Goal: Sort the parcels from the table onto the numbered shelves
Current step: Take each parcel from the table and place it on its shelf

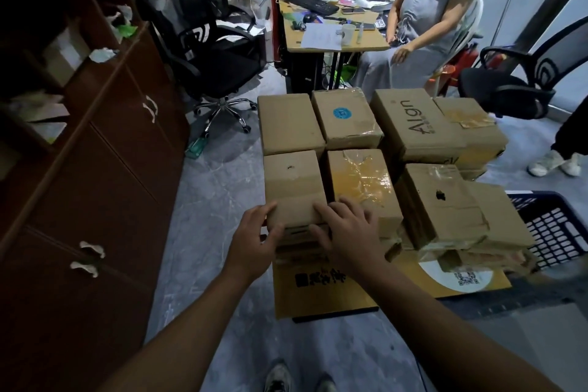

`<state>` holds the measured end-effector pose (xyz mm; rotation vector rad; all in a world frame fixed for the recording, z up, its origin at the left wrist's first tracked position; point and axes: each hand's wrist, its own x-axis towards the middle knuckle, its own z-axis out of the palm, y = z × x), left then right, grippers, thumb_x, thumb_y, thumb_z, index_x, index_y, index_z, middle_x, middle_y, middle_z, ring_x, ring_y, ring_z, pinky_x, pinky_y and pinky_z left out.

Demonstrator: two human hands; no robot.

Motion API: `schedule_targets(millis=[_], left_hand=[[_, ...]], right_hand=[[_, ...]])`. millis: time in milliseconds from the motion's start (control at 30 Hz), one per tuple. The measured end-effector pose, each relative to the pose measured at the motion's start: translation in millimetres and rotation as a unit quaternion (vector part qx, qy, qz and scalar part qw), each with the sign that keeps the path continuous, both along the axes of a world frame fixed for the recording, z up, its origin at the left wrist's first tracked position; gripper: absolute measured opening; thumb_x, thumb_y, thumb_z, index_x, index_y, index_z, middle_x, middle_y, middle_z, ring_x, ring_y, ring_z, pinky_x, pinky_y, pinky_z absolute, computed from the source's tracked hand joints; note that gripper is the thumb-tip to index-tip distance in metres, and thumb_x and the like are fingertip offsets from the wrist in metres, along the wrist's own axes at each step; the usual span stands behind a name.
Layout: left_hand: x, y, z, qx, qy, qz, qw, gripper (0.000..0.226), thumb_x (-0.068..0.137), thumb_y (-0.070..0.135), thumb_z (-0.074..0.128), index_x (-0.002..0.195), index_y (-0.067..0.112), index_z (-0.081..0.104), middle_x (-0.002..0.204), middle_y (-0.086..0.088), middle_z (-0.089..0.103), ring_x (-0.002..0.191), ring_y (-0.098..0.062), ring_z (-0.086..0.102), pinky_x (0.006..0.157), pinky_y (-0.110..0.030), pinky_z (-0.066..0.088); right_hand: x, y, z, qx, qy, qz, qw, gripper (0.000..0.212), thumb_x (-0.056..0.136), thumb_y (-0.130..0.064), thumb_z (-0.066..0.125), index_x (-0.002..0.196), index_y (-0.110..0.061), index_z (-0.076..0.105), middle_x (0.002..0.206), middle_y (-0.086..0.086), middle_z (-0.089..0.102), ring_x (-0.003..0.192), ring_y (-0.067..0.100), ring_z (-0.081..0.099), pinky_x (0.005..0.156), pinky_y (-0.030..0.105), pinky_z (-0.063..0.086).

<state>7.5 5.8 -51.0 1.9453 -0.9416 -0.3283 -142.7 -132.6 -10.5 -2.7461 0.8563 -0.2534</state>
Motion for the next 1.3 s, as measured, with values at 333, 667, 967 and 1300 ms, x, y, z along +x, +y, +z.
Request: schedule_targets(millis=[333,667,967,1300], left_hand=[[-8.2,1.2,36.0,-0.126,0.041,0.026,0.991,0.033,0.094,0.03,0.048,0.125,0.027,0.055,0.125,0.003,0.051,0.109,0.004,0.052,0.083,-0.008,0.044],[-12.7,-15.3,57.7,-0.199,0.117,0.064,0.971,0.034,0.093,0.023,0.052,0.125,0.032,0.052,0.119,0.005,0.058,0.106,-0.003,0.058,0.081,-0.012,0.047],[-8.0,-21.6,50.9,-0.125,0.166,0.015,0.978,0.046,0.091,0.048,0.058,0.135,0.038,0.05,0.138,0.003,0.046,0.123,-0.003,0.048,0.099,-0.022,0.045],[-13.5,-24.0,69.4,-0.185,0.154,0.019,0.97,0.047,0.078,0.041,0.066,0.12,0.053,0.049,0.129,0.013,0.054,0.106,-0.007,0.061,0.078,-0.028,0.057]], right_hand=[[8.8,7.8,24.0,0.197,-0.213,-0.065,0.955,0.035,0.099,-0.039,0.057,0.129,-0.021,0.058,0.114,-0.008,0.046,0.102,0.002,0.048,0.079,0.015,0.044],[-5.5,1.4,20.8,0.323,-0.309,-0.096,0.889,0.035,0.097,-0.035,0.061,0.131,-0.03,0.053,0.133,-0.004,0.044,0.114,0.006,0.052,0.086,0.031,0.058],[-19.3,-5.6,21.2,0.365,-0.34,-0.085,0.862,0.032,0.101,-0.033,0.055,0.133,-0.038,0.053,0.135,-0.009,0.047,0.121,0.011,0.052,0.091,0.04,0.058],[-7.3,-0.9,48.0,0.274,-0.27,-0.056,0.921,0.039,0.094,-0.057,0.052,0.132,-0.046,0.048,0.141,-0.008,0.039,0.127,0.014,0.041,0.094,0.03,0.049]])
